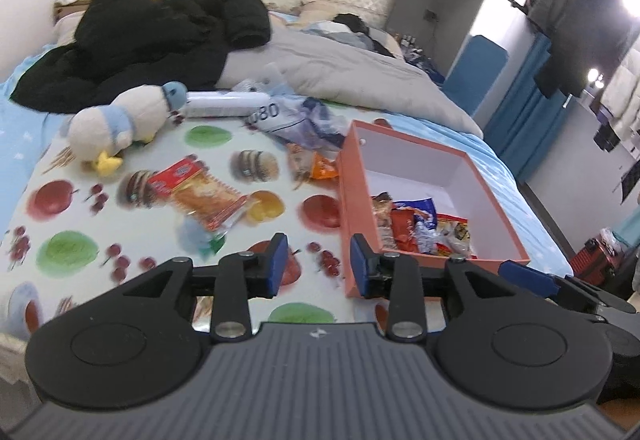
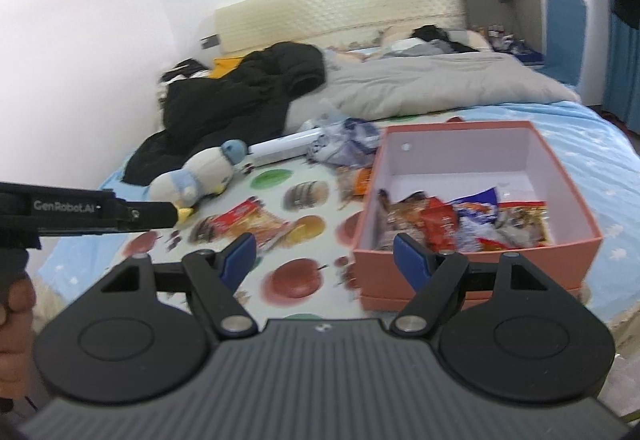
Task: Organize snacks
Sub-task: 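Withdraw both open tools from the box back over the snack pile, then grasp the red-labelled spicy strip pack with the left tool while the right grasps an orange-and-clear bag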
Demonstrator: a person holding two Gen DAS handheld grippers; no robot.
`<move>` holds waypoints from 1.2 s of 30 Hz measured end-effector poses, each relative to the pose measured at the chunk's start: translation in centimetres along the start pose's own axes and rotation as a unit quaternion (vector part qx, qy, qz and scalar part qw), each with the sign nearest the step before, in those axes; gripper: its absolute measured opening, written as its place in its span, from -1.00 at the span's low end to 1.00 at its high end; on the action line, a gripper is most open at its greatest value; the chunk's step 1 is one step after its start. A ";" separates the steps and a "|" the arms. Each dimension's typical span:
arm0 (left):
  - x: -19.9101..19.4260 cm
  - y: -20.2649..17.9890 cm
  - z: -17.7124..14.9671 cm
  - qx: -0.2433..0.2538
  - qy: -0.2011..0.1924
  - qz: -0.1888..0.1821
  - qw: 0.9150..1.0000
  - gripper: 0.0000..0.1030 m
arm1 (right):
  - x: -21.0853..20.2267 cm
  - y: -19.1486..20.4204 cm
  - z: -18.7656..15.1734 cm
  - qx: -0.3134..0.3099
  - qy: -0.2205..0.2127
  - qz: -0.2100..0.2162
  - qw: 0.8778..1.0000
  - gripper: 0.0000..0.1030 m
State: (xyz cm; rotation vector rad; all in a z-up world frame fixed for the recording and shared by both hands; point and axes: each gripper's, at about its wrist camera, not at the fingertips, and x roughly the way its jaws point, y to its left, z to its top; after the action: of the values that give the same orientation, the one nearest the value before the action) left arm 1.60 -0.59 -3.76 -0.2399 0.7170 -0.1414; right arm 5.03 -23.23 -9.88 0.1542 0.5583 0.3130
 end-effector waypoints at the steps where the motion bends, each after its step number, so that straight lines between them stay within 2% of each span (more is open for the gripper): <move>1: -0.1 0.4 -0.2 -0.002 0.000 0.003 1.000 -0.09 | 0.1 0.4 -0.1 -0.003 0.002 0.005 1.000 0.50; 7: -0.3 2.5 -0.4 -0.021 -0.004 0.024 0.999 0.39 | 0.6 2.9 -0.8 -0.034 0.009 0.026 0.999 0.50; 9: -0.4 3.3 -0.2 -0.029 -0.012 0.028 0.999 0.43 | 0.9 3.5 -0.7 -0.041 0.009 0.029 0.999 0.50; 16: 1.1 5.2 1.0 -0.036 -0.009 0.035 0.999 0.44 | 2.7 4.8 0.1 -0.057 0.006 0.034 0.998 0.47; 19: 2.5 6.1 1.5 -0.040 -0.001 0.039 0.998 0.44 | 3.9 5.2 0.4 -0.066 0.009 0.031 0.997 0.39; 24: 5.6 8.1 2.6 -0.042 0.013 0.048 0.998 0.44 | 7.3 6.0 0.8 -0.069 0.021 0.026 0.997 -0.08; 30: 10.3 11.3 3.1 -0.076 0.033 0.053 0.995 0.41 | 12.2 7.4 1.2 -0.095 0.030 0.013 0.995 -0.10; 36: 16.1 14.4 3.4 -0.113 0.059 0.048 0.991 0.35 | 18.1 7.5 1.6 -0.115 0.039 -0.040 0.992 -0.11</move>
State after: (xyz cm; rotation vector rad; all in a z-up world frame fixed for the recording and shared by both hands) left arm 16.51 10.46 -15.34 -0.4151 0.8612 0.0176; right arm 18.54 -10.26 -15.84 -0.1037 0.5993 0.3042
